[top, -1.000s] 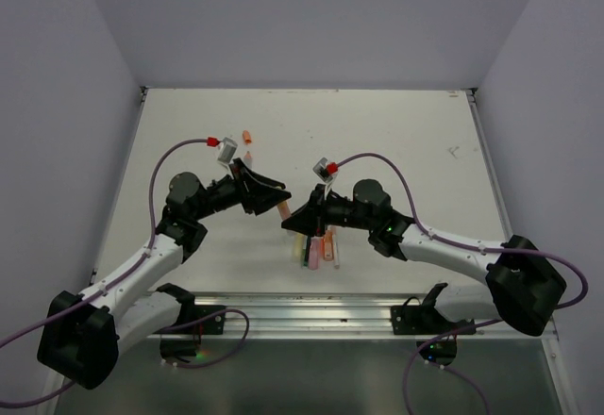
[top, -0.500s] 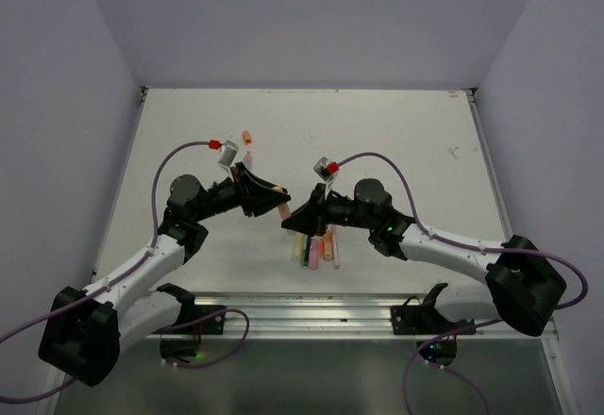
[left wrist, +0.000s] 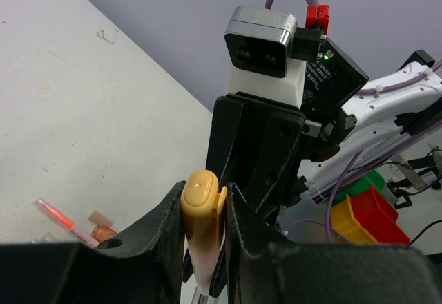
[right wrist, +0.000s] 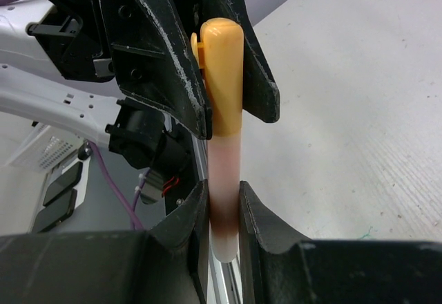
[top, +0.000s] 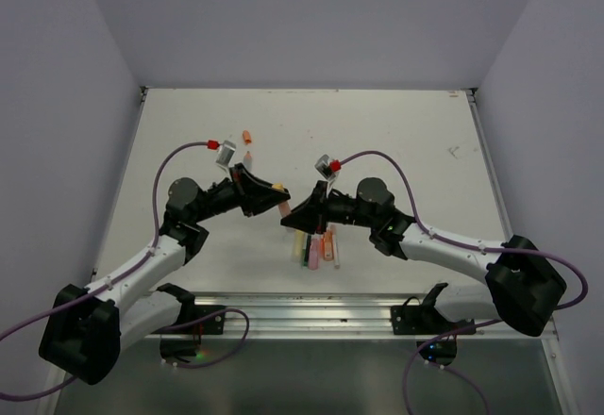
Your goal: Open the pen caps
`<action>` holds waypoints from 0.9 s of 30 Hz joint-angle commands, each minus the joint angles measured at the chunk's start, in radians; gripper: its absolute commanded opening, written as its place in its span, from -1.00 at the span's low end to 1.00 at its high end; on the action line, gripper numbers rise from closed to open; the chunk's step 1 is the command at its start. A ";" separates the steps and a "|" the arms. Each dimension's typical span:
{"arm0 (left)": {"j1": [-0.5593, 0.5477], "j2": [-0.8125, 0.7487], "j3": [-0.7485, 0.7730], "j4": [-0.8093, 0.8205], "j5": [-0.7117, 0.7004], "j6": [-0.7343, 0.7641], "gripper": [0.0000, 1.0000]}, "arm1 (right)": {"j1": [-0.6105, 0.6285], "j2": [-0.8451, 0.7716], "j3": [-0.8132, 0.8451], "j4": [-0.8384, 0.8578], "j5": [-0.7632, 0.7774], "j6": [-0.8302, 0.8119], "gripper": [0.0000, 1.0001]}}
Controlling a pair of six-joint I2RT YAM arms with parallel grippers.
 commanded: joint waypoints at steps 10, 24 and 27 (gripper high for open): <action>0.006 0.045 0.184 0.164 -0.049 -0.015 -1.00 | -0.005 0.027 -0.033 0.006 -0.105 -0.041 -1.00; 0.099 0.131 0.456 0.184 -0.074 -0.012 -1.00 | -0.016 0.039 -0.128 0.029 -0.175 -0.103 -1.00; 0.122 0.142 0.484 0.175 -0.074 -0.009 -1.00 | -0.027 0.054 -0.143 0.073 -0.186 -0.087 -1.00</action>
